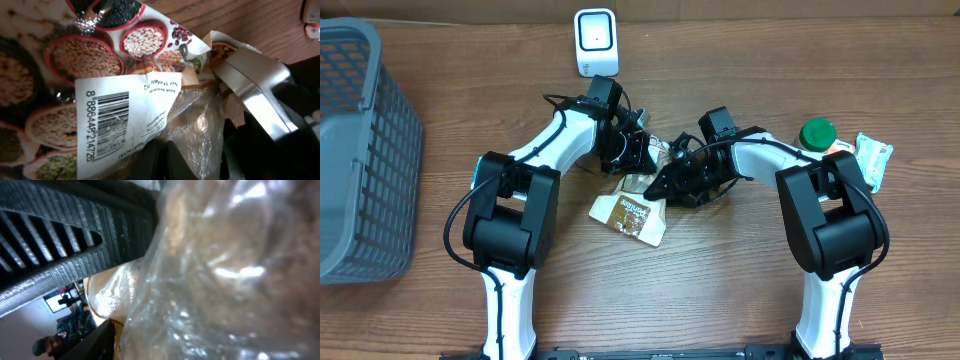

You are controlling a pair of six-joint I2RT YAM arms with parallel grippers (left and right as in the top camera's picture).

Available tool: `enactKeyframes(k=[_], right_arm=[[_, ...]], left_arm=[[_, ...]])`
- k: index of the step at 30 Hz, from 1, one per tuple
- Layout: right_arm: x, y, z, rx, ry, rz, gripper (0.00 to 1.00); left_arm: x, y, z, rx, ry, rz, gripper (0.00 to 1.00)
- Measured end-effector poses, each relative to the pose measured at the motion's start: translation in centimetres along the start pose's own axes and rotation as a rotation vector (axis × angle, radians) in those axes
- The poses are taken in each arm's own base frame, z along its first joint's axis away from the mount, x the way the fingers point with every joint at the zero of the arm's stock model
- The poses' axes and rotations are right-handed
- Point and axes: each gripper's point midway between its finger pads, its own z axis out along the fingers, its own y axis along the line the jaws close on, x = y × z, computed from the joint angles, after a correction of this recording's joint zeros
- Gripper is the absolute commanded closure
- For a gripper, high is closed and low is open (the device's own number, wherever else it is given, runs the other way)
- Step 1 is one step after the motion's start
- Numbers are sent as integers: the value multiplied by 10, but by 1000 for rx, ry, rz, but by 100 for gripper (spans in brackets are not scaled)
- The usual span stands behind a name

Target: Scan the item barcode

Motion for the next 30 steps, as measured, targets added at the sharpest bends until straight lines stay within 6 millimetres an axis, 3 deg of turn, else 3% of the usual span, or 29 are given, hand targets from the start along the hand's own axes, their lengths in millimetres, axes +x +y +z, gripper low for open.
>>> enactKeyframes(k=[10, 18, 30], right_arm=[[9, -25, -25, 48, 18, 103, 61], [-16, -39, -56, 59, -77, 104, 55], [-14, -28, -42, 23, -62, 92, 47]], left_arm=[[1, 0, 0, 0, 2, -5, 96], [2, 0, 0, -1, 6, -11, 96], [2, 1, 0, -2, 6, -12, 96]])
